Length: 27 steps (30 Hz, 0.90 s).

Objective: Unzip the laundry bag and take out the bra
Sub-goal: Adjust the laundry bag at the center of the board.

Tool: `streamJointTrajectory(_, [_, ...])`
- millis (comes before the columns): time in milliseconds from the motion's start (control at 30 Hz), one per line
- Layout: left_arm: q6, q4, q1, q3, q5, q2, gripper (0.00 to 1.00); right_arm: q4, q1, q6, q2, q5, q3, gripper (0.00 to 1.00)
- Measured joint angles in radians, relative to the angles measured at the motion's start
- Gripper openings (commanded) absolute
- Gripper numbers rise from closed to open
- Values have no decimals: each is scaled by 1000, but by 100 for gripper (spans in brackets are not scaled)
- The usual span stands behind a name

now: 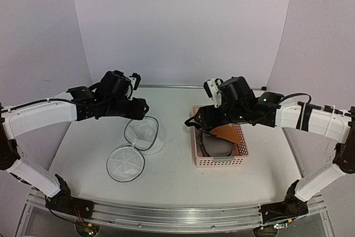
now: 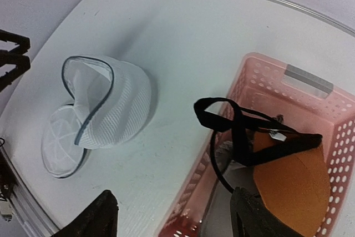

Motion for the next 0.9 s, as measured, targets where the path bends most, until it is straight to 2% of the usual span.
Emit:
streamJointTrajectory(167, [-125, -19, 25, -140, -35, -151, 75, 24, 20, -8, 110, -64, 96, 75])
streamJointTrajectory(367, [-226, -28, 107, -280, -57, -272, 76, 39, 63, -10, 284, -132, 237, 77])
streamJointTrajectory(567, [-269, -26, 186, -391, -36, -277, 70, 49, 148, -11, 409, -164, 325, 80])
streamJointTrajectory(900, [-328, 29, 286, -554, 130, -233, 70, 133, 249, 13, 439, -209, 266, 82])
